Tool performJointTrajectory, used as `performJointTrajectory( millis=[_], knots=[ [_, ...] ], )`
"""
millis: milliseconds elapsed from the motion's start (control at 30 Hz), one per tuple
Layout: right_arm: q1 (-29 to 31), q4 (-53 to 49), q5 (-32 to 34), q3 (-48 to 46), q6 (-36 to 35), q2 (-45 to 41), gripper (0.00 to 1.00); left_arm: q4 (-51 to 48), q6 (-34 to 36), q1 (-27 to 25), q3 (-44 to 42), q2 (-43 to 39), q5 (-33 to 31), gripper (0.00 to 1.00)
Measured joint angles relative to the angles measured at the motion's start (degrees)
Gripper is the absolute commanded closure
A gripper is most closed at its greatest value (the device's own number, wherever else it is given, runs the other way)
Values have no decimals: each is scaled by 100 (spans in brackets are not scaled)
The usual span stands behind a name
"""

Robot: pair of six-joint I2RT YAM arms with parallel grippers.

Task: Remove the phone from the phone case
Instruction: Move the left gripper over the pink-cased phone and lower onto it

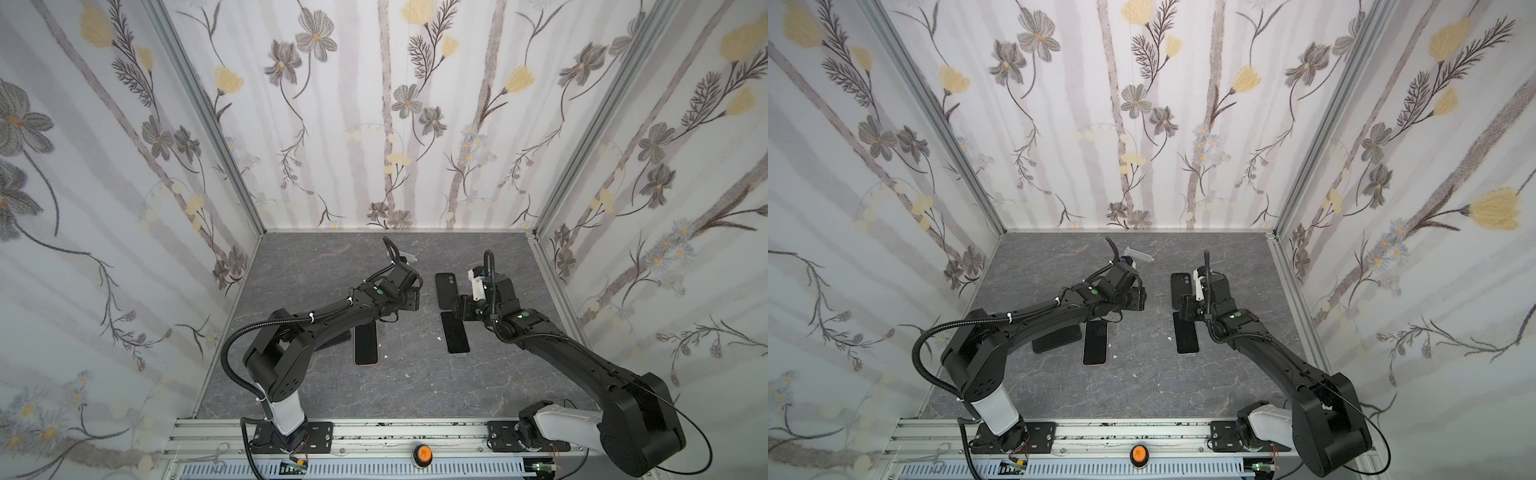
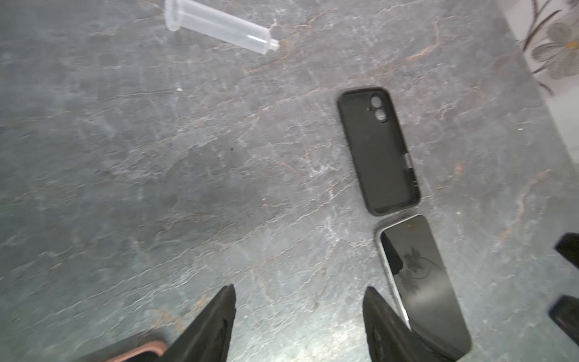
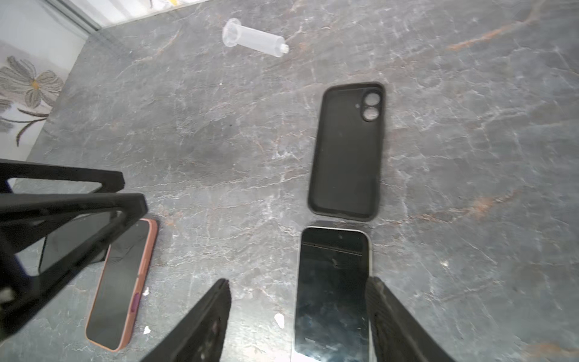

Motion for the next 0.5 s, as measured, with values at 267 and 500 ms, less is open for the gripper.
performJointTrajectory(
  millis=[267,500],
  knots=[
    [778,605,260,581,466,584,30,-271,46,107,-782,-894,-466,7],
    [1403,876,437,887,629,887,32,-302,-278,205,-1893,-1711,-503,0]
  ],
)
